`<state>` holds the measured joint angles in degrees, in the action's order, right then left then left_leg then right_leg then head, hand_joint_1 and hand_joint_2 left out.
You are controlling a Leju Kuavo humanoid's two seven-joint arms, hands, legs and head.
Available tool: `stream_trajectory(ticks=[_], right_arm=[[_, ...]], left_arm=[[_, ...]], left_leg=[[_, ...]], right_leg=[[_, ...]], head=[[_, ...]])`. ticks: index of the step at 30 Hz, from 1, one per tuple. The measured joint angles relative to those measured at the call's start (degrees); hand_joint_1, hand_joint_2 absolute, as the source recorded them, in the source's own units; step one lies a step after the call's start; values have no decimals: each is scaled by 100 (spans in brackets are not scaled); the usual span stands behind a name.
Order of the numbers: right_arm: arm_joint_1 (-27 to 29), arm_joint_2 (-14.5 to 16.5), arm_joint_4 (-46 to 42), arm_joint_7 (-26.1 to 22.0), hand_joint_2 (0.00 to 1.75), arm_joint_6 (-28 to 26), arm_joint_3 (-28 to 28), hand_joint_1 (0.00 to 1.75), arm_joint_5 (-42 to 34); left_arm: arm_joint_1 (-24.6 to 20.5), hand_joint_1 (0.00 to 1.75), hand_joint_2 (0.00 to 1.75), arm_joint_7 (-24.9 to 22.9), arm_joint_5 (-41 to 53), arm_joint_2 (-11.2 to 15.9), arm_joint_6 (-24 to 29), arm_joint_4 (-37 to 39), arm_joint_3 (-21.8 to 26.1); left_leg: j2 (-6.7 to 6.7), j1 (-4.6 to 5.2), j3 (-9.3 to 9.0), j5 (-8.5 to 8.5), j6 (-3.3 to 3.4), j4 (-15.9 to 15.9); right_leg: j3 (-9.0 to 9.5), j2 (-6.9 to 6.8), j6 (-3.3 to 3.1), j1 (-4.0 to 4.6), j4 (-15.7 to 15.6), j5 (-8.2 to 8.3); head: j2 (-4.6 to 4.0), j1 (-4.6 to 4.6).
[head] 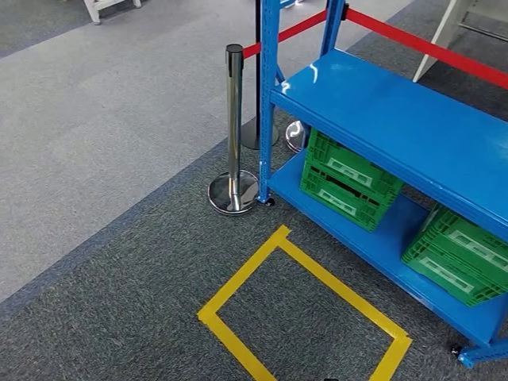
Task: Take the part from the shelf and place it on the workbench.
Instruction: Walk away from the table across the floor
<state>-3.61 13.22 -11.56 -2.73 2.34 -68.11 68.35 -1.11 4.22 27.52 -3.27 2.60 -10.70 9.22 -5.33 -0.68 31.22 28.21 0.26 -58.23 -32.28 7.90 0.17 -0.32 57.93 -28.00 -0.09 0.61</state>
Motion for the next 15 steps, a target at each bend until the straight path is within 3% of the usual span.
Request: stream_trajectory(ticks=[1, 2, 4, 5, 6, 8, 9, 10, 12, 14, 15], right_arm=[[10, -1, 0, 0, 0, 0, 0, 0, 0], [23, -1, 0, 0, 0, 0, 0, 0, 0], [30, -2, 0, 1, 0, -1, 0, 0, 2], [19, -2, 0, 1, 0, -2, 0, 0, 4], [5, -2, 0, 0, 0, -2, 1, 0, 7], [-4, -2, 0, -2, 0, -2, 2, 0, 12], [5, -4, 0, -3, 0, -2, 2, 0, 14], [15, -6, 0, -3, 0, -4, 2, 0, 16], [16, -13, 0, -7, 0, -6, 2, 0, 21], [-7, -15, 0, -15, 0, -7, 2, 0, 23], [-14, -15, 0, -18, 0, -7, 2, 0, 23]], left_arm=[[-6, 0, 0, -3, 0, -6, 0, 1, 0], [-15, 0, 0, -6, 1, -10, 2, 0, 0], [-18, 0, 0, -6, 4, -18, 8, 1, 1], [-15, 0, 0, -5, 7, -16, 13, 1, 1], [-7, 0, 0, -5, 9, -17, 16, 1, 2], [4, 0, 0, -9, 12, -18, 19, 1, 6], [3, 0, 0, -11, 12, -21, 20, 1, 8], [-2, 0, 0, -13, 13, -25, 20, 1, 9], [-10, 0, 0, -14, 15, -29, 20, 1, 10], [-13, 0, 0, -16, 20, -24, 25, 1, 15], [-18, 0, 0, -17, 22, -21, 32, 1, 19]], left_leg=[[59, 4, -18, 10, 4, 45], [132, 1, -28, -6, 22, 78], [301, -11, -63, -35, 69, 158], [400, -7, -74, -39, 85, 177], [498, 1, -76, -33, 95, 179], [698, 8, -80, -17, 100, 175], [787, 8, -86, -8, 95, 174], [863, 5, -98, 4, 85, 172], [992, 12, -135, 43, 33, 156], [1108, 39, -170, 85, -30, 132], [1167, 51, -186, 97, -56, 127]], right_leg=[[-45, 62, 40, -15, -11, 16], [-80, 7, 72, -19, -1, 10], [-248, -341, 113, 1, 255, -152], [-397, -559, 125, 8, 554, -314], [-589, -682, 142, 8, 921, -488], [-871, -744, 177, -10, 1479, -657], [-864, -764, 193, -22, 1476, -586], [-747, -804, 204, -32, 1272, -435], [-306, -1040, 209, -22, 504, -115], [-29, -1203, 150, 5, 37, -16], [-9, -1189, 108, 24, 4, -41]], head=[[0, -1], [0, 3], [0, 35], [0, 50], [0, 61], [0, 61], [0, 62], [0, 63], [0, 69], [0, 66], [0, 66]])
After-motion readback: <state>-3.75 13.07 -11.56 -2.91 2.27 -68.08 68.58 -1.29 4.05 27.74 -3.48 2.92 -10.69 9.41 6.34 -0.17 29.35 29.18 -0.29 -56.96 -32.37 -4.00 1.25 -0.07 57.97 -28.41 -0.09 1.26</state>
